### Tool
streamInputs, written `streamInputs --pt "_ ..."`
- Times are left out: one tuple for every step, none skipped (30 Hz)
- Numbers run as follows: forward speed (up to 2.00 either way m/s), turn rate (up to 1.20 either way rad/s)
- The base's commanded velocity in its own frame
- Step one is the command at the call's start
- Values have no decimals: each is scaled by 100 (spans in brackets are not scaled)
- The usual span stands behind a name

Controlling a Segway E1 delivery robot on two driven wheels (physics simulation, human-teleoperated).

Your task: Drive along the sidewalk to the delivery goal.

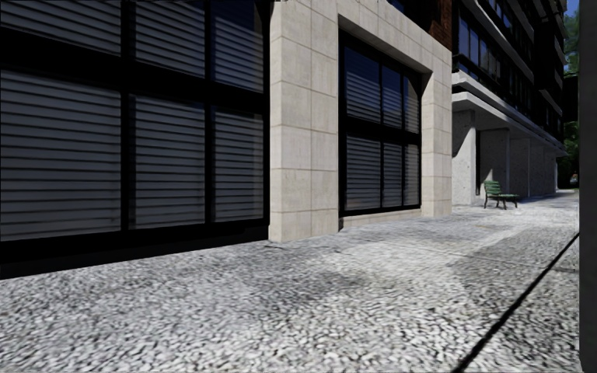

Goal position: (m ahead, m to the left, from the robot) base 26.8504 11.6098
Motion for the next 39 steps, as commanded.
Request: streamInputs --pt "130 0" --pt "159 0" --pt "183 0" --pt "200 0" --pt "200 0" --pt "200 0" --pt "200 0" --pt "200 0" --pt "200 0" --pt "200 0" --pt "200 0" --pt "200 0" --pt "200 0" --pt "200 0" --pt "200 0" --pt "200 0" --pt "200 0" --pt "131 0" --pt "81 0" --pt "7 0" --pt "0 0" --pt "0 0" --pt "0 0" --pt "0 0" --pt "63 0" --pt "83 0" --pt "97 0" --pt "102 0" --pt "107 0" --pt "116 0" --pt "125 0" --pt "125 0" --pt "133 0" --pt "138 0" --pt "144 0" --pt "150 0" --pt "155 0" --pt "155 0" --pt "161 0"
